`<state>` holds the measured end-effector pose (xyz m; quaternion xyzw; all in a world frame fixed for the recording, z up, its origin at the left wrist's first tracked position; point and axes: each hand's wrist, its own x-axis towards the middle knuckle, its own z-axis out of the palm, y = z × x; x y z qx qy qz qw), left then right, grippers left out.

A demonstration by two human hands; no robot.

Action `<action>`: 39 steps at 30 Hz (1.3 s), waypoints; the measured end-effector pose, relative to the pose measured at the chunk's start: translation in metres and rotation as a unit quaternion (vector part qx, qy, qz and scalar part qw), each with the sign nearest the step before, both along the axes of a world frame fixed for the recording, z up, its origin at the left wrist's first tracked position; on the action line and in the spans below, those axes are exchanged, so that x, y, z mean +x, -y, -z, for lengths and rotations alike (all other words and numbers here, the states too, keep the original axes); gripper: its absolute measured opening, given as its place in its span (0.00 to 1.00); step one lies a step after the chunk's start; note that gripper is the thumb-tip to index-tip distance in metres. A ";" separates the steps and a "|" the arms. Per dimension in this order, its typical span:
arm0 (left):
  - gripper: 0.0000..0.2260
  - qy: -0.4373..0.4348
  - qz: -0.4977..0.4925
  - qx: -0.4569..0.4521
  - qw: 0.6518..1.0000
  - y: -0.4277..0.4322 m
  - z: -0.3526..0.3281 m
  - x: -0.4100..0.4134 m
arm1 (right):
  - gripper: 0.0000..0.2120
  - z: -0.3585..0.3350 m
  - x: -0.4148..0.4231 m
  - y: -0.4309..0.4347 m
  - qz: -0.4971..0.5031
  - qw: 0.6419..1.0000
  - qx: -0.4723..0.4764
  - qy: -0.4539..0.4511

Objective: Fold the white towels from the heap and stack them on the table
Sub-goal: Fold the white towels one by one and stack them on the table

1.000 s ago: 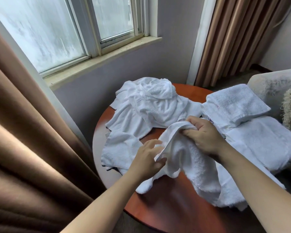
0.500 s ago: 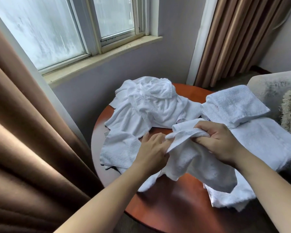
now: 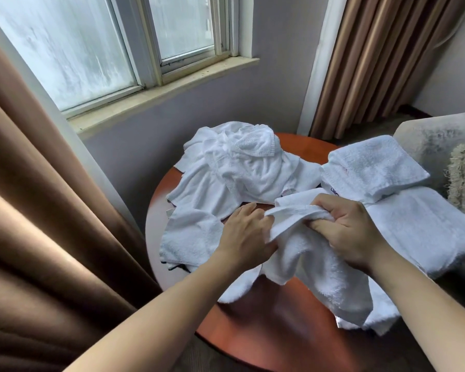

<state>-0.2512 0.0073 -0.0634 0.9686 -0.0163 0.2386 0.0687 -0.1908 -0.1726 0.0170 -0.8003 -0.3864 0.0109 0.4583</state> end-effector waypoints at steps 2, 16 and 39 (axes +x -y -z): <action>0.09 -0.041 -0.004 -0.009 0.999 -0.008 0.002 -0.003 | 0.08 -0.002 -0.002 0.001 -0.002 1.000 -0.002 0.009; 0.11 -0.094 0.178 -0.153 0.968 -0.040 -0.035 -0.020 | 0.07 0.015 0.058 0.058 0.203 0.969 -0.102 -0.098; 0.12 -0.277 0.018 0.156 0.948 -0.026 -0.038 -0.018 | 0.09 0.012 0.001 -0.035 -0.044 0.980 -0.187 0.060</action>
